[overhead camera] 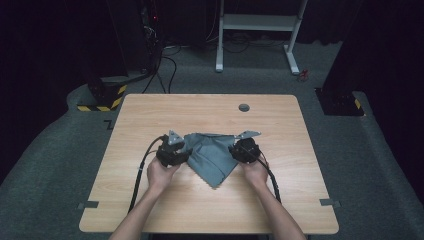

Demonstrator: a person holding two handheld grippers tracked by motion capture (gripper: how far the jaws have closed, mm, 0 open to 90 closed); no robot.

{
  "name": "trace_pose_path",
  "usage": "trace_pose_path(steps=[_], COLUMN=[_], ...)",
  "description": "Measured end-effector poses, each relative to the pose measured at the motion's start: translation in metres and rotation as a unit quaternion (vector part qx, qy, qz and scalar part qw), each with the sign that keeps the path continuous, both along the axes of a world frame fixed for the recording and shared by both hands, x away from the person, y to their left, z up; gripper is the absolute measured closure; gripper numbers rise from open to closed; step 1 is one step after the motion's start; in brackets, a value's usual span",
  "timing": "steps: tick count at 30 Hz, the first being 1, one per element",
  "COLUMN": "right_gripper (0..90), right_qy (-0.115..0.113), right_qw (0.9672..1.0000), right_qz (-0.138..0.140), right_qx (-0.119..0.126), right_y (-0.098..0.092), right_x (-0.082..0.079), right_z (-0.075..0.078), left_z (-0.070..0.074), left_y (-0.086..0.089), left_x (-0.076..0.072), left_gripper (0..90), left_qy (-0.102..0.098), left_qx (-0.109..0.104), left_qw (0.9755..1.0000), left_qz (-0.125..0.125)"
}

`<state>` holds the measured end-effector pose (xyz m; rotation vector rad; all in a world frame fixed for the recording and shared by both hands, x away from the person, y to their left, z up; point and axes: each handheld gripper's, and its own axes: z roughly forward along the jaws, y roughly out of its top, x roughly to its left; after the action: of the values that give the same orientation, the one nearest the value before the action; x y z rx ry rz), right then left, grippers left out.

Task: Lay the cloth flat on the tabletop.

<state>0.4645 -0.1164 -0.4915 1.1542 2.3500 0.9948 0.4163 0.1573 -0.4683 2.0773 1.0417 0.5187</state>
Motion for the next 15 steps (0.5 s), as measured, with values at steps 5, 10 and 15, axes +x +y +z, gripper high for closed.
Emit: trace_pose_path(steps=[5,10,15], right_gripper=[71.7,67.9,75.0], right_qy=[-0.001,0.000,-0.004], right_qw=[0.9992,0.9986,0.9983], right_qz=[0.040,0.052,0.056], right_qx=[-0.010,-0.012,-0.018], right_y=[-0.005,-0.001,0.001], right_x=[-0.034,-0.045,-0.048], right_z=[-0.011,-0.020,-0.026], left_z=[-0.014,-0.035,-0.044], left_y=[-0.032,-0.066,-0.075], left_x=[-0.027,-0.038,-0.041], left_gripper=[54.7,51.1,52.3], left_qy=[0.028,0.038,0.041], left_qx=[0.008,0.042,0.049], left_qw=[0.9969,0.9921,0.9911], left_qz=[-0.073,-0.112,-0.117])
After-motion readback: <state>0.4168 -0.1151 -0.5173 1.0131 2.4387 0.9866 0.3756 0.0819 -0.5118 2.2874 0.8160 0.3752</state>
